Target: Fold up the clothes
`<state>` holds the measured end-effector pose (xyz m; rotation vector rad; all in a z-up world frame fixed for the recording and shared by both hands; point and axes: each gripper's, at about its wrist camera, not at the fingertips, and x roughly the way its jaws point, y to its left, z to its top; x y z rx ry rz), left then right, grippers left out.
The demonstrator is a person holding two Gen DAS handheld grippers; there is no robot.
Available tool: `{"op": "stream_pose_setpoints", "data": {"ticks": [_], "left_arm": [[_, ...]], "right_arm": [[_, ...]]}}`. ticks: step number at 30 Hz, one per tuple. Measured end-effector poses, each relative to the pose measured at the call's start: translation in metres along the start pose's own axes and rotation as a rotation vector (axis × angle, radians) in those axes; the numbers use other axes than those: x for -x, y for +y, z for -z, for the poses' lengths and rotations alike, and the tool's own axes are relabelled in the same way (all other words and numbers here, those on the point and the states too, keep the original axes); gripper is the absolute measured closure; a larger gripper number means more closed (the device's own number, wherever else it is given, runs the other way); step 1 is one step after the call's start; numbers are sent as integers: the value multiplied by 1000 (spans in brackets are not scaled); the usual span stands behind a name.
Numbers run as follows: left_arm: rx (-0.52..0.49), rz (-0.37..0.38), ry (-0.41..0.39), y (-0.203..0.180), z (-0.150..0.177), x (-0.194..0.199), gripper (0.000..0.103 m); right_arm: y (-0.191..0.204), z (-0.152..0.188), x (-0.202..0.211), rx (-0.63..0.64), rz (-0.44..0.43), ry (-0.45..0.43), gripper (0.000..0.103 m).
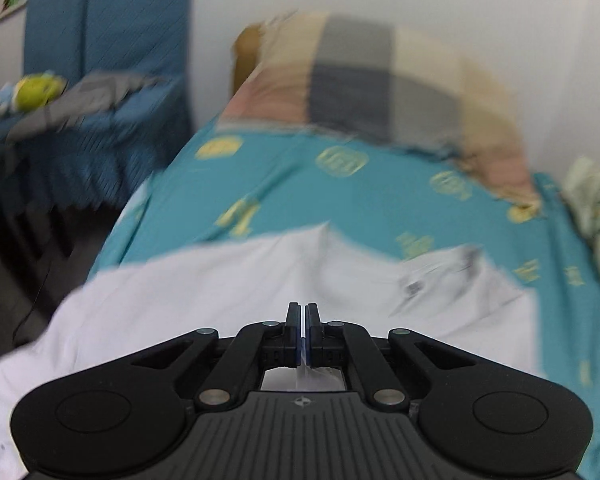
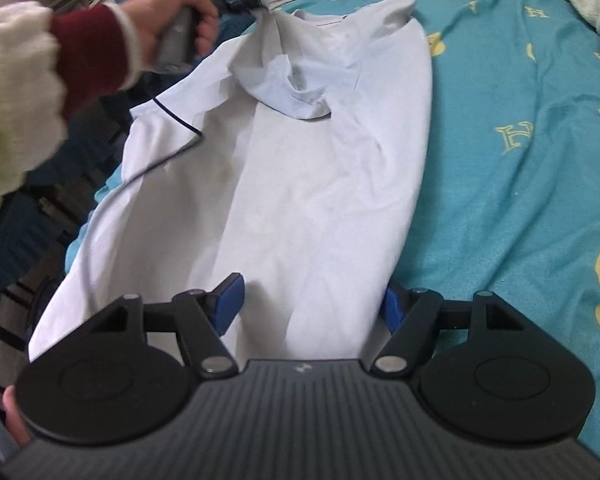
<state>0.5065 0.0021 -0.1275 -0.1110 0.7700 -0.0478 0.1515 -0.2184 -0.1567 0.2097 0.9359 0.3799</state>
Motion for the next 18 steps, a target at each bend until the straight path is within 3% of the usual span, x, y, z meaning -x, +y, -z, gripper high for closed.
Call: {"op": "stream_pose_setpoints", "data": {"ticks": [4, 7, 9, 14, 18], "left_arm": [[76, -16, 42, 24, 13, -24, 99], [127, 14, 53, 37, 17, -17, 78], [132, 16, 43, 38, 18, 0, 62], [133, 97, 42, 33, 33, 66, 47], [179, 218, 75, 20, 66, 113, 40]], "right_arm": [[-4, 2, 2, 7, -18, -3, 31], [-7, 0, 4, -15, -25, -7, 32], [-10, -2, 5, -30, -30, -9, 32], [-17, -5, 12, -75, -41, -24, 37], [-29, -6, 20, -139, -55, -44, 43]]}}
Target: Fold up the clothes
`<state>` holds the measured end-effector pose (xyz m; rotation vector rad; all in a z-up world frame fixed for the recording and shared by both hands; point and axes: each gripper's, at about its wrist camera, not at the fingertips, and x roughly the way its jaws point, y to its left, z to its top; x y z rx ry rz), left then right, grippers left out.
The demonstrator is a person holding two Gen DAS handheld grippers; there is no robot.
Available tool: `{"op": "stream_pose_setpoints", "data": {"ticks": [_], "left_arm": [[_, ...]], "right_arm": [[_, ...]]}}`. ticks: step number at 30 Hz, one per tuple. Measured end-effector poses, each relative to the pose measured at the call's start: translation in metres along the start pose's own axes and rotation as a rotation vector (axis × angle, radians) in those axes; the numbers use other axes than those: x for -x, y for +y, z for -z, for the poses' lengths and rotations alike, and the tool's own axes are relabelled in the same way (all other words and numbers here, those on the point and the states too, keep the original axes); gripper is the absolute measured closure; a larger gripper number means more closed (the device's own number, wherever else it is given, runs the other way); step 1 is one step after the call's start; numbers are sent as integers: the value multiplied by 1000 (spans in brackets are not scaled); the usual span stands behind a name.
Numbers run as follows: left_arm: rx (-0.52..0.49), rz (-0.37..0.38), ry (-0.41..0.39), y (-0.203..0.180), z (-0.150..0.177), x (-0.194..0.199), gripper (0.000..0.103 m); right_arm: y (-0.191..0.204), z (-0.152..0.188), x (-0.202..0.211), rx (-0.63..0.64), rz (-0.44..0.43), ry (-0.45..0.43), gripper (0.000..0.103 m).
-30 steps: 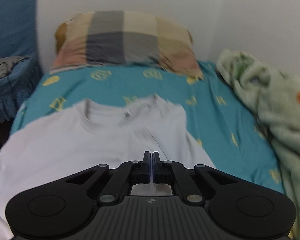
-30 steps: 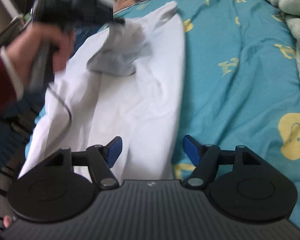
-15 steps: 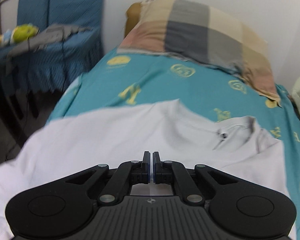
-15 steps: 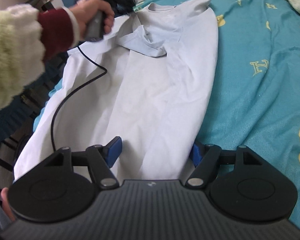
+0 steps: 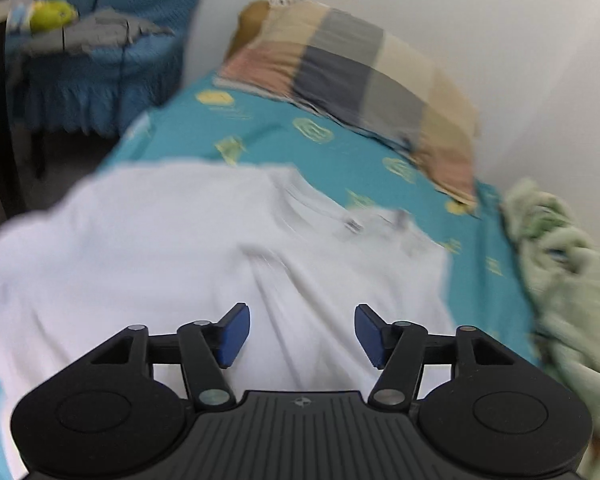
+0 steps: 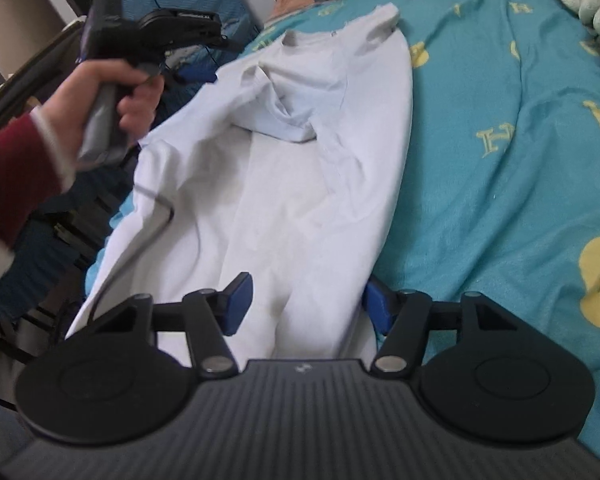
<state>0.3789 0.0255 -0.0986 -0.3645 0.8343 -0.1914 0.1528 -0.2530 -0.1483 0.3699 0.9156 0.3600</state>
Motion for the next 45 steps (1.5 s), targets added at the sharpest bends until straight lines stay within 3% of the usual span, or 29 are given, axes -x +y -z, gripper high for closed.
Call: {"op": "stream_pose_setpoints", "data": {"ticks": [2, 5, 8, 10, 11, 12, 13, 16, 19, 22, 25, 27, 30, 31, 36, 41, 45], "left_arm": [[29, 35, 43, -10, 23, 5, 39], [35, 35, 101, -24, 52, -4, 39], [44, 7, 113, -31, 69, -19, 40], [58, -11, 111, -32, 75, -31, 46], [62, -21, 101, -28, 75, -35, 63], [67, -32, 91, -28, 75, -37, 91], [75, -28, 85, -26, 73, -38, 101], [83, 32, 36, -21, 56, -26, 100], [63, 42, -54, -18, 36, -9, 100], [-3, -68, -51, -13, 29, -18, 99], [-3, -72, 19, 1, 38, -12, 91], [31, -49, 53, 12, 46, 4, 75], [34, -46, 105, 26, 69, 60, 53], [34, -46, 123, 30, 77, 79, 50], [42, -173, 271, 75, 130, 173, 31], [65, -253, 426, 134, 175, 218, 29], [112, -197, 530, 165, 190, 228, 27]], "right_arm": [[-6, -2, 4, -32, -7, -10, 45], [-14, -4, 10, -79, -17, -25, 57], [-23, -6, 16, -126, -28, -40, 59], [-29, -8, 20, -158, -35, -50, 59], [-32, -9, 22, -174, -38, -55, 60], [-35, -10, 24, -190, -42, -60, 60], [-38, -10, 26, -205, -45, -66, 59], [-46, -12, 31, -250, -55, -77, 60], [-47, -13, 27, -254, -60, -71, 59], [-47, -15, 23, -250, -49, -66, 59], [-47, -14, 18, -243, -49, -47, 59], [-45, -14, 17, -227, -54, -37, 59], [-41, -14, 18, -194, -58, -31, 59], [-38, -14, 19, -181, -58, -30, 59], [-25, -10, 27, -101, -34, -24, 58], [-5, 6, 52, -19, -24, 19, 56], [5, 25, 73, 34, 20, 100, 38]]}}
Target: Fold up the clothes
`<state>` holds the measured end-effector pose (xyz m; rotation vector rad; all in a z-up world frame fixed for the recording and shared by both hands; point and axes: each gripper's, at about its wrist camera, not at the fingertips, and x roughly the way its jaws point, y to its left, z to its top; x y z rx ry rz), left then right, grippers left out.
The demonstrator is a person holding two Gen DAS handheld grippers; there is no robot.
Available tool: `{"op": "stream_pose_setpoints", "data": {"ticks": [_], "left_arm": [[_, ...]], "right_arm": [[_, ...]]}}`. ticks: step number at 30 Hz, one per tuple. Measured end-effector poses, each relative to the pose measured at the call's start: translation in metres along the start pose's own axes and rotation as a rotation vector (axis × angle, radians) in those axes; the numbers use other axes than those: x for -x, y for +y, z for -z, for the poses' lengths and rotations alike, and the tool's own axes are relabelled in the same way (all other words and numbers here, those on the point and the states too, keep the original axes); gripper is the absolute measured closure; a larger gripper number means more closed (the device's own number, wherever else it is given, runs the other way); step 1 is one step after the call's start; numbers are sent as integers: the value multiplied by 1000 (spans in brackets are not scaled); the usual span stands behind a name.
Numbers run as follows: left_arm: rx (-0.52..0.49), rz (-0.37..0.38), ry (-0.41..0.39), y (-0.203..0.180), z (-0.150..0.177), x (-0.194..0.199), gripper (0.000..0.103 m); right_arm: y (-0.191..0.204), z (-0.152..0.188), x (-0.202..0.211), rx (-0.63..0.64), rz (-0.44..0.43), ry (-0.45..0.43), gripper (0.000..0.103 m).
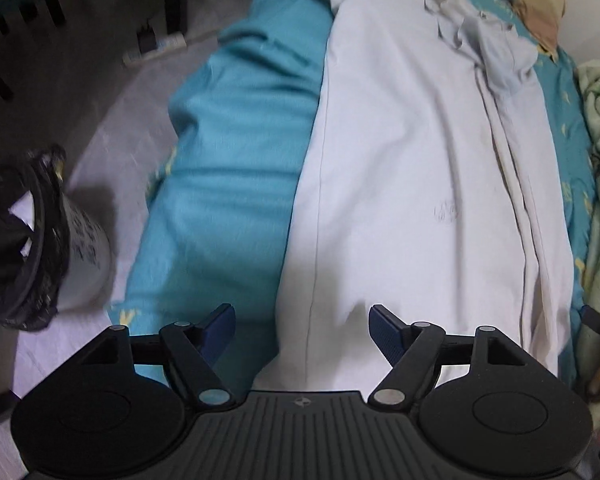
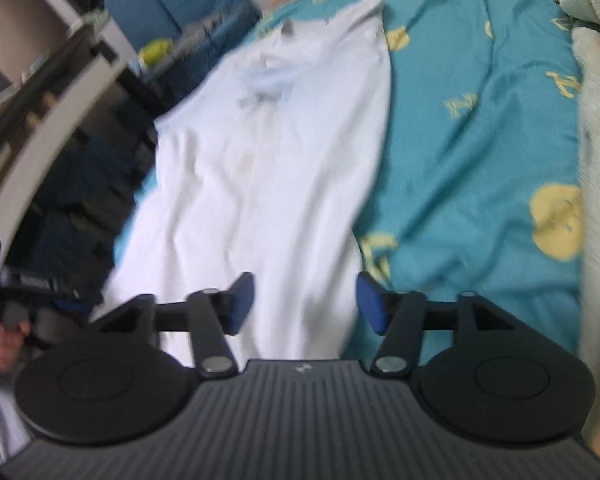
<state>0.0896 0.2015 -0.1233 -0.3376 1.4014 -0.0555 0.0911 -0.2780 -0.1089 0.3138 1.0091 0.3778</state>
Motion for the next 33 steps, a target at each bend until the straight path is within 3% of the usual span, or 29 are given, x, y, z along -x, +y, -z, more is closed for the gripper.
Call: {"op": "stream_pose_setpoints", "data": {"ticks": [6, 10, 11, 13, 14, 15, 18, 23, 31, 33], "left_arm": [[-79, 67, 170, 6, 7, -21, 29], [-150, 85, 218, 3, 13, -19, 31], [-164, 100, 236, 4, 16, -17, 39], [-182, 117, 251, 6, 21, -12, 69], [-185, 126, 252, 7, 22, -9, 94], [-189, 136, 252, 8, 24, -5, 96], [-233, 180, 188, 8, 28, 18, 98], [-209, 257, 113, 25, 43, 67, 98], [-66, 230, 67, 53, 59, 86, 96], [-44, 221, 67, 53, 61, 90, 88]], "right_arm": [[6, 21, -3, 19, 47, 139, 36], [14, 34, -11, 35, 58, 235, 37], [16, 37, -13, 39, 61, 258, 40], [19, 43, -16, 48, 66, 306, 56], [21, 46, -18, 52, 69, 330, 79], [24, 48, -19, 54, 68, 348, 92], [35, 42, -11, 76, 55, 335, 95], [58, 34, 22, 144, 22, 303, 96], [41, 43, 26, 54, 20, 325, 95], [34, 46, 22, 26, 26, 330, 94]]}}
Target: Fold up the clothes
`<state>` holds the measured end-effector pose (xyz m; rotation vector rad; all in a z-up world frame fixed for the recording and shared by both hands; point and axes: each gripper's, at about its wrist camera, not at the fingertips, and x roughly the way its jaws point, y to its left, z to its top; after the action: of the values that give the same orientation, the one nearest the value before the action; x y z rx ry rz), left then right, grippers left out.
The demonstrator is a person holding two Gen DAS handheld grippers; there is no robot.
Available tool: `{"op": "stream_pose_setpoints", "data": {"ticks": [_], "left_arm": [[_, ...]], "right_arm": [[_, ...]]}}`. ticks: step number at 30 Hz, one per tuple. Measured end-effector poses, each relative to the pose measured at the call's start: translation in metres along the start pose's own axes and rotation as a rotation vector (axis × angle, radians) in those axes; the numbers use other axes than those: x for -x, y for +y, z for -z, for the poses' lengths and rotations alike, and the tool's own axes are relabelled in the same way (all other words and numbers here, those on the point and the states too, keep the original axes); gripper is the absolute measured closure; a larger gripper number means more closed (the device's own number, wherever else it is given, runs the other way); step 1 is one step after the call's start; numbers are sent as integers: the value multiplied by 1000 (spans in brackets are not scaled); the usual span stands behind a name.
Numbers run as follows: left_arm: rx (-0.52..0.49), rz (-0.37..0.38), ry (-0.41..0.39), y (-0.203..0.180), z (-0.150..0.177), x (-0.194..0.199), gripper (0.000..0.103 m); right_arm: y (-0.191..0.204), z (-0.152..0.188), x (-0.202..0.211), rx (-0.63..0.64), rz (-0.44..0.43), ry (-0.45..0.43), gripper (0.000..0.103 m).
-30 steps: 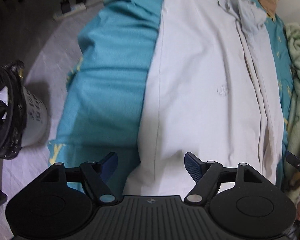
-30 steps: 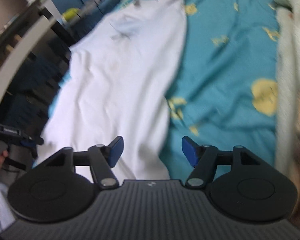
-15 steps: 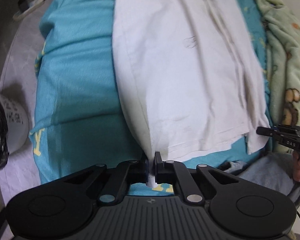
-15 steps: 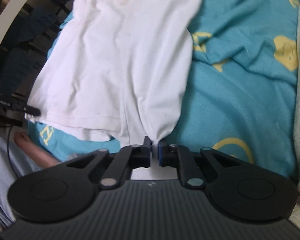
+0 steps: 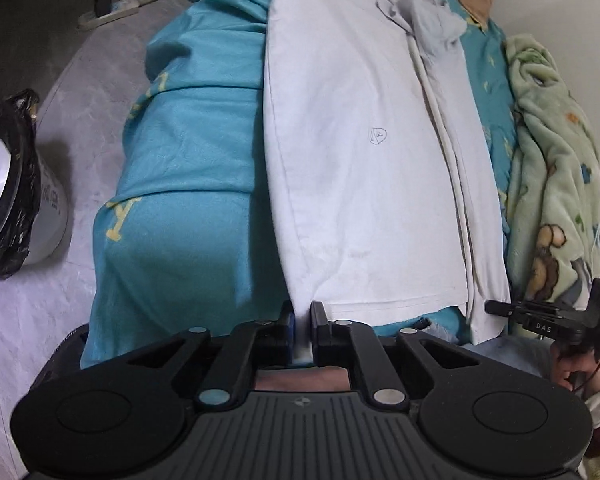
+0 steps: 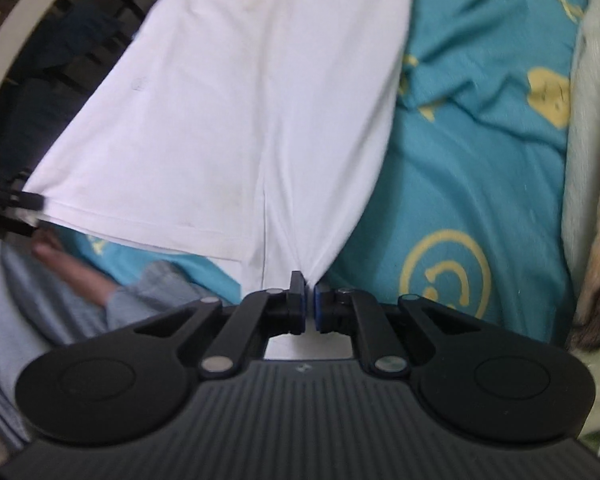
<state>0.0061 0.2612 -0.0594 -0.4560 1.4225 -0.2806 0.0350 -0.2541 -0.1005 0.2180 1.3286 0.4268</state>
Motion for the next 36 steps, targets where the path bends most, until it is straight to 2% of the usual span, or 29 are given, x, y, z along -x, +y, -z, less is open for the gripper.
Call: {"op": "stream_pose_setpoints", "data": {"ticks": [1, 3, 4, 5, 6, 8, 11, 12, 14, 19, 23, 28, 29, 32, 34, 35, 36], "left_arm": [[8, -3, -1, 0, 1, 2, 83], [17, 17, -46, 7, -2, 12, 63], [22, 27, -69, 10, -4, 17, 60], [30, 46, -102, 11, -7, 20, 56], [46, 63, -147, 9, -13, 20, 50], [95, 89, -252, 13, -31, 22, 38], [174, 132, -414, 31, -77, 11, 34], [208, 150, -460, 35, -96, 3, 29], [289, 199, -520, 49, -138, -14, 22], [469, 308, -645, 81, -238, -83, 21], [592, 341, -716, 110, -300, -132, 21], [697, 389, -715, 144, -354, -169, 21], [711, 404, -714, 150, -363, -175, 21], [646, 333, -756, 151, -380, -179, 23], [636, 357, -738, 151, -391, -186, 33], [633, 379, -733, 151, -396, -190, 40], [619, 371, -741, 149, -401, -190, 48]], "right_arm": [[-3, 1, -2, -14, 1, 3, 93], [-10, 2, -5, -43, -3, 3, 90], [-12, 0, 0, -52, -13, -14, 88], [-13, -2, 6, -47, -6, -44, 77], [-12, -5, 12, -31, 11, -85, 59], [-10, -11, 23, -1, 44, -166, 42], [-12, -31, 25, -11, 52, -275, 43], [-13, -39, 23, -22, 46, -309, 43], [-12, -54, 13, -58, 8, -372, 43], [-6, -89, -20, -69, -46, -436, 43], [-14, -98, -37, -54, -38, -428, 43], [-24, -103, -44, -79, -42, -431, 43], [-26, -103, -44, -86, -44, -434, 43], [-30, -105, -44, -105, -51, -443, 42], [-32, -106, -44, -117, -55, -449, 42], [-33, -106, -44, -124, -58, -452, 42], [-35, -107, -44, -130, -60, -455, 42]]}}
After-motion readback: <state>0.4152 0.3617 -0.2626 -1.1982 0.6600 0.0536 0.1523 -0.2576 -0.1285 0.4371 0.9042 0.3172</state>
